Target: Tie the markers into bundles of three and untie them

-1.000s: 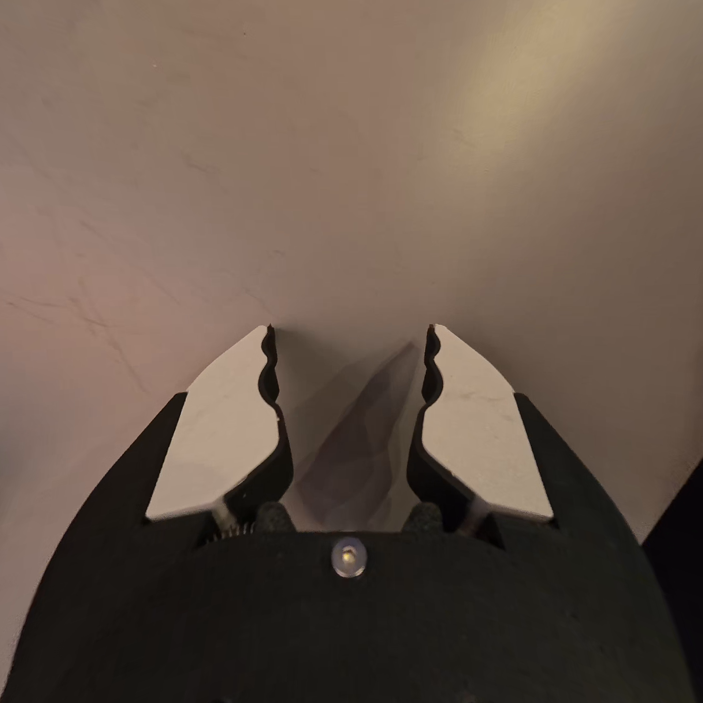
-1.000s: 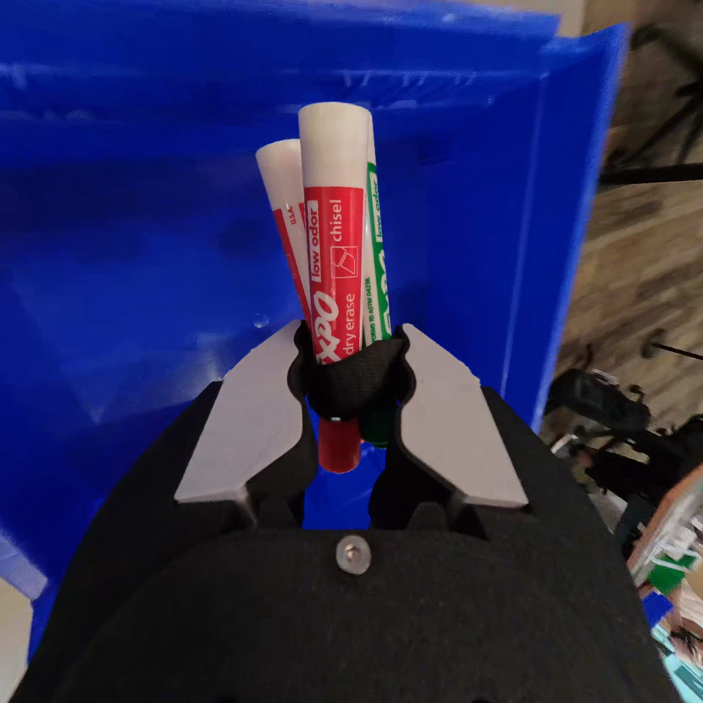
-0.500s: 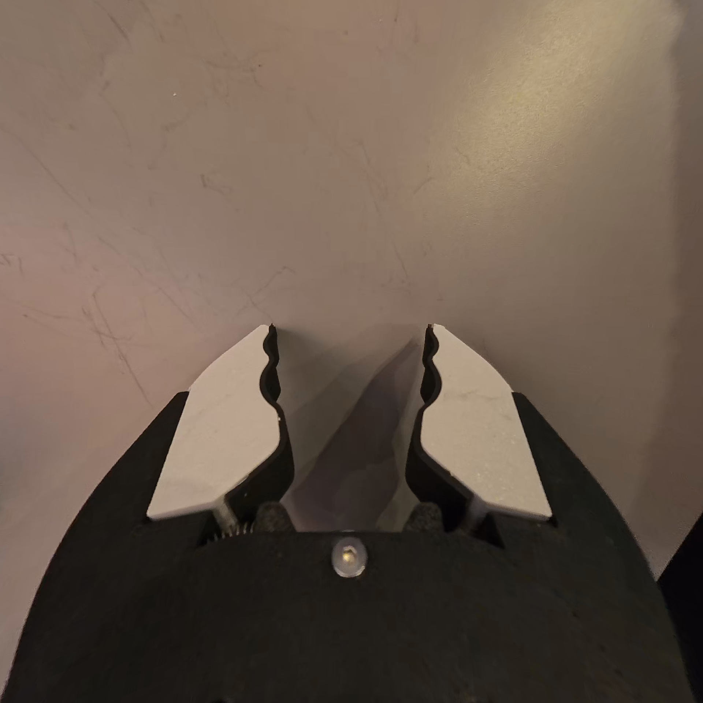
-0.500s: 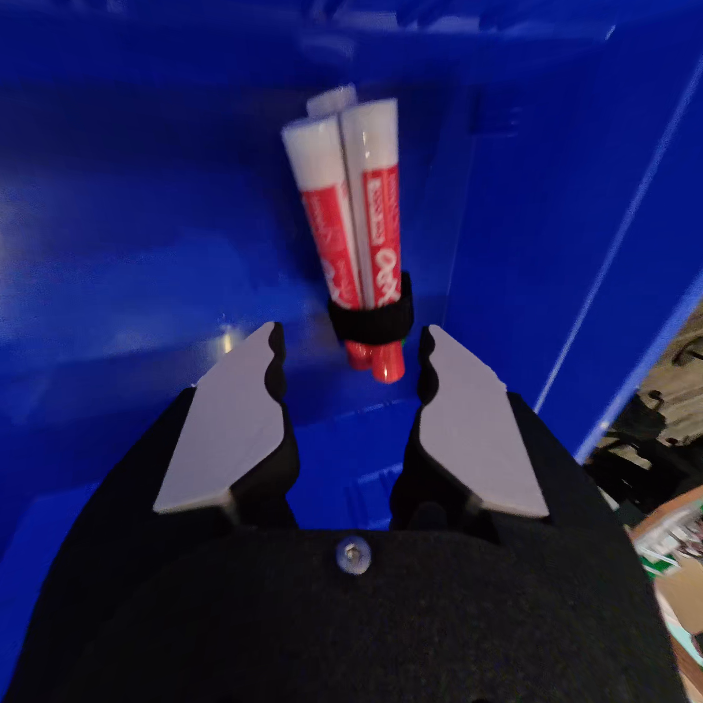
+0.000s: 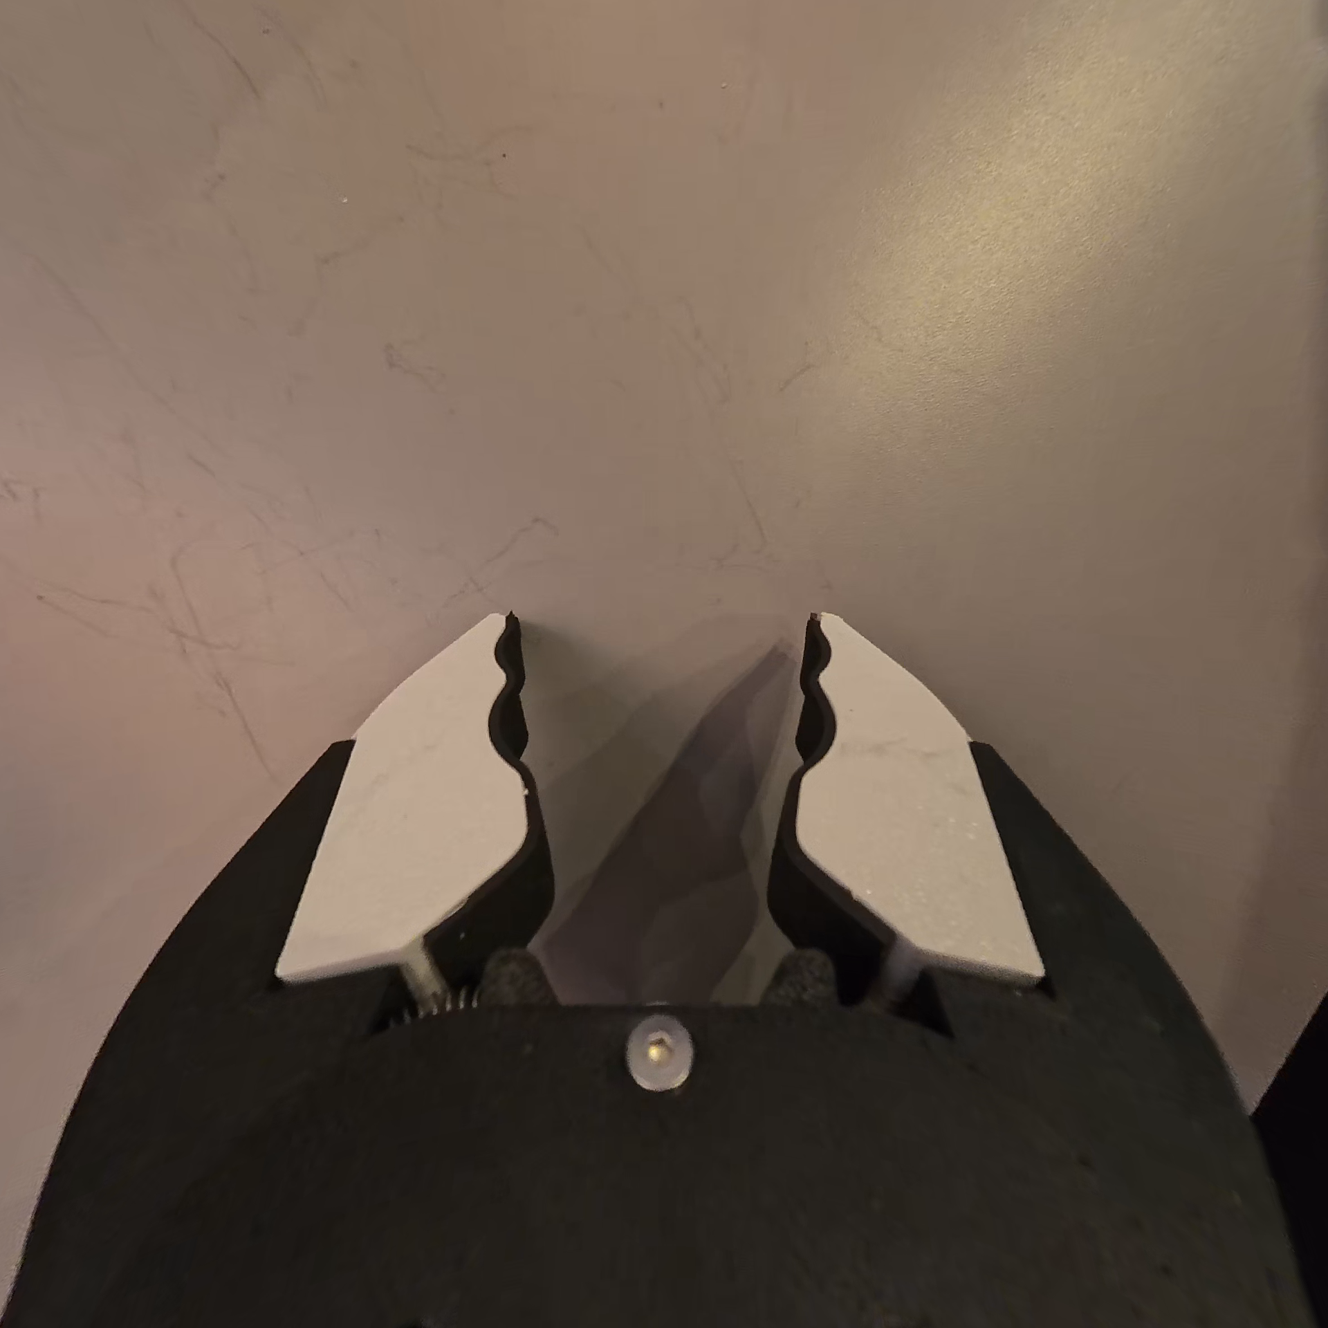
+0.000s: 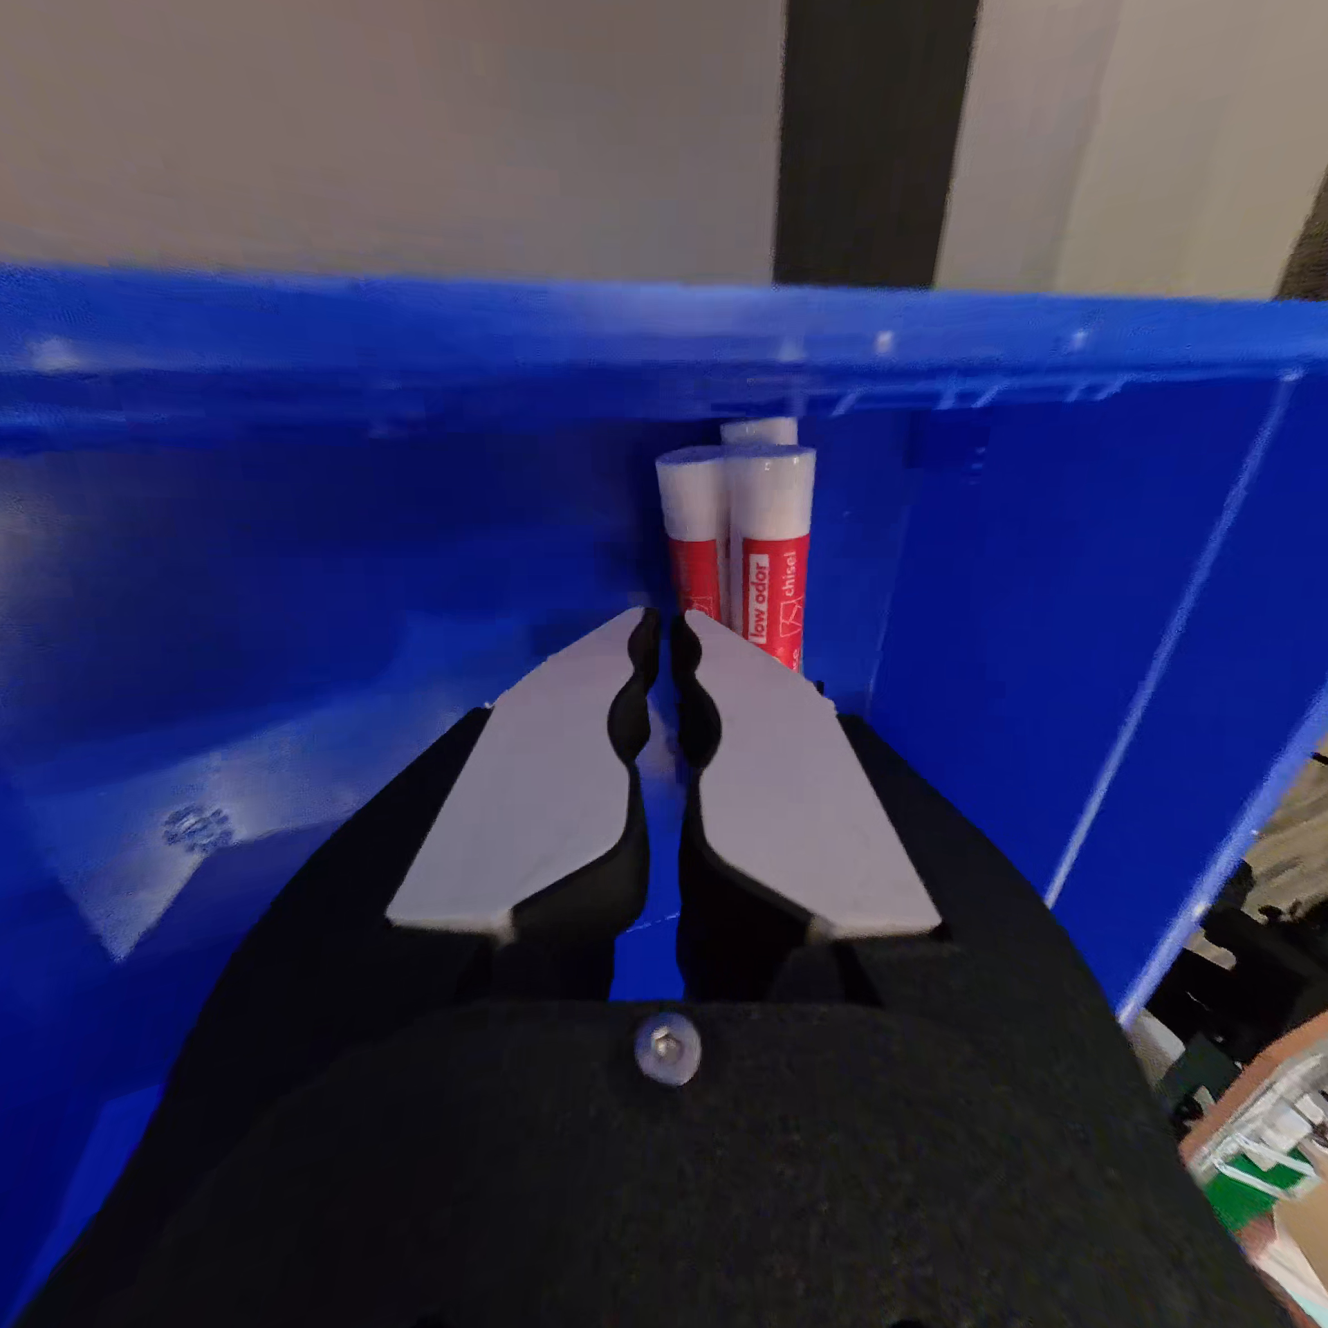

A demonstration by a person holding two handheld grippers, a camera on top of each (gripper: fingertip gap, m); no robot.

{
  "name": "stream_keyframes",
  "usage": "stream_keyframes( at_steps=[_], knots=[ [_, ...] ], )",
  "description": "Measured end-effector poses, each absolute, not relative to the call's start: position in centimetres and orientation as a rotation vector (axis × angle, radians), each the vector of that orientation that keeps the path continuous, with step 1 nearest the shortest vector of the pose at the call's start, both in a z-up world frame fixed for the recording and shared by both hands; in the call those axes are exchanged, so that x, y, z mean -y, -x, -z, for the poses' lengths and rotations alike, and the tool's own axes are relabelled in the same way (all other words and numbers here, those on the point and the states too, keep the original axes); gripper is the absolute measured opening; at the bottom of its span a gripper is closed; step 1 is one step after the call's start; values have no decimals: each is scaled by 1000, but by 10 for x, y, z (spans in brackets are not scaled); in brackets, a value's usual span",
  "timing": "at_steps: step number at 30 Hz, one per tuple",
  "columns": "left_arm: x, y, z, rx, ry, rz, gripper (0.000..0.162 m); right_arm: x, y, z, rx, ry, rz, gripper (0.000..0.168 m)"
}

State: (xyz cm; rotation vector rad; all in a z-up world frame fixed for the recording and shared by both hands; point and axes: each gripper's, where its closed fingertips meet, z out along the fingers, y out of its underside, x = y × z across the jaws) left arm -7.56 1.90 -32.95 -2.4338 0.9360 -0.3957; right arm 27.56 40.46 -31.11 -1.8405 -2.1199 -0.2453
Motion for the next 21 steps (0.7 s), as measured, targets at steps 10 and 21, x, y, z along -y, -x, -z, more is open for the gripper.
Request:
stream_keyframes(
  at_steps=[10,21],
  knots=[
    [-22,75,329,-913,2410,400,71,-419,-282,299,2020,1876,270,16],
    [-24,72,329,-898,2397,399,74,-412,-332,321,2110,2050,381,0]
  ],
)
